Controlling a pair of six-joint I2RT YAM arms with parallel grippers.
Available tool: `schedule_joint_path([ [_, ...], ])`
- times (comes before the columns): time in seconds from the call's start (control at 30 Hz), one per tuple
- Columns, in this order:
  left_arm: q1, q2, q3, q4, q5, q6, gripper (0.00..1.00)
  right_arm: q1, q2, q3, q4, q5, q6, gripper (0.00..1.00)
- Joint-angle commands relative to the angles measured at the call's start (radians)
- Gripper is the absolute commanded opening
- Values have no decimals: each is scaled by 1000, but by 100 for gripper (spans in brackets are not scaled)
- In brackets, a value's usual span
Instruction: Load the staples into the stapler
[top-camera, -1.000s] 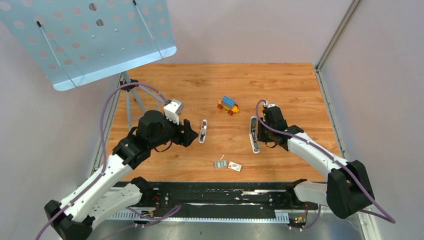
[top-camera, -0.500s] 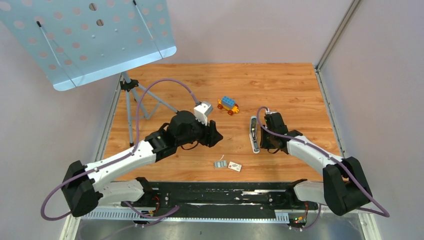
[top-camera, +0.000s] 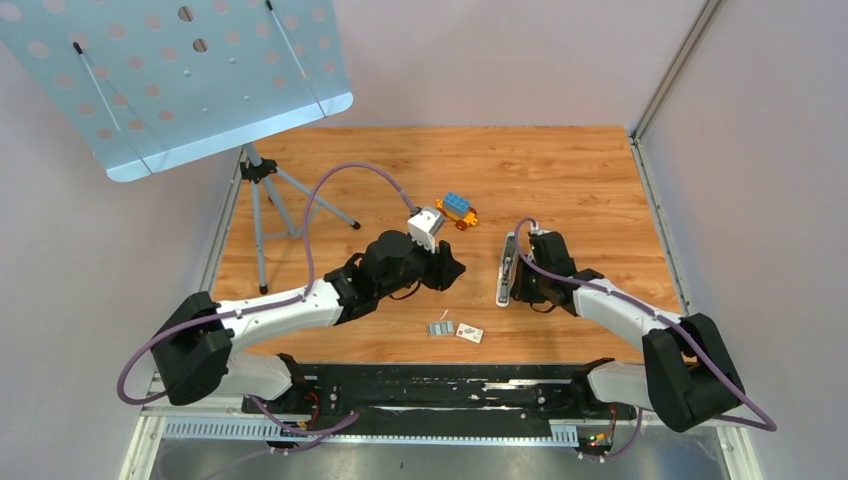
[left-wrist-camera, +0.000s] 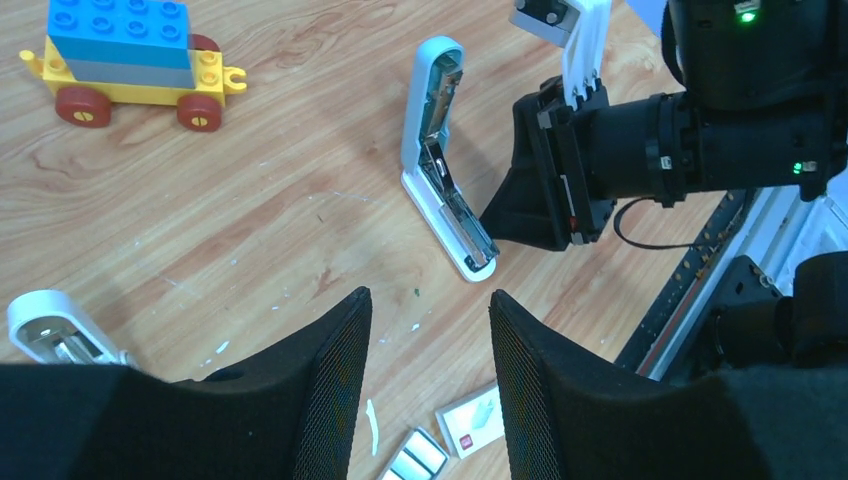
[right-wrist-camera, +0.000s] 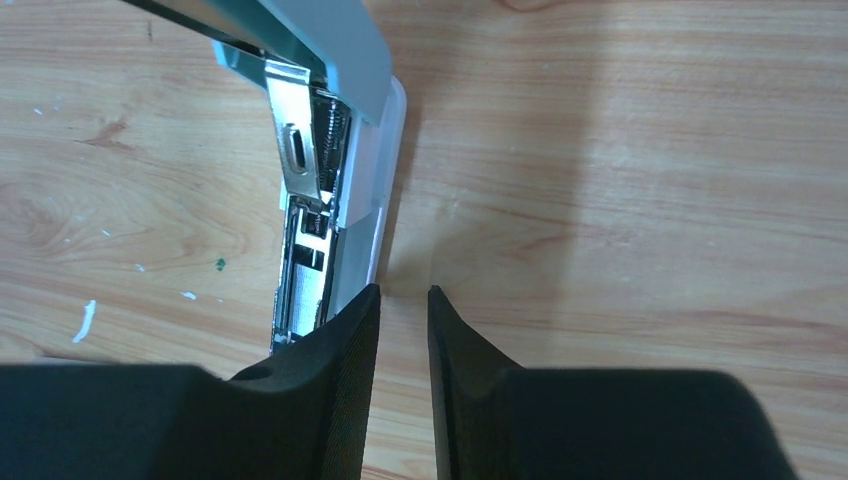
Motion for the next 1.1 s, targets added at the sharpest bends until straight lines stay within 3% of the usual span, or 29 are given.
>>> schedule_joint_path([
  [0.0, -13, 65, -37, 164, -17, -18, 50, 1, -6, -51, 51, -71, 68, 27],
  [0.2, -38, 160, -33, 239, -2, -33, 48, 27, 18, -41, 74, -97, 93, 27],
  [0.37, -58, 222, -27, 294, 13, -48, 47, 26, -45, 0, -11, -78, 65, 29],
  [0.63, -86, 332, -9, 371, 27, -84, 45, -45, -204, 104, -98, -61, 7, 46],
  [0.93, -87, 437, 10, 451, 30, -120, 43, -189, -144, 261, -62, -177, -50, 65],
  [1.0, -86, 456, 16, 464, 30, -119, 43, -207, -105, 295, -62, -201, -60, 61],
  [1.07, -86, 473, 21, 469, 50, -118, 43, -223, -65, 326, -61, -231, -67, 51],
])
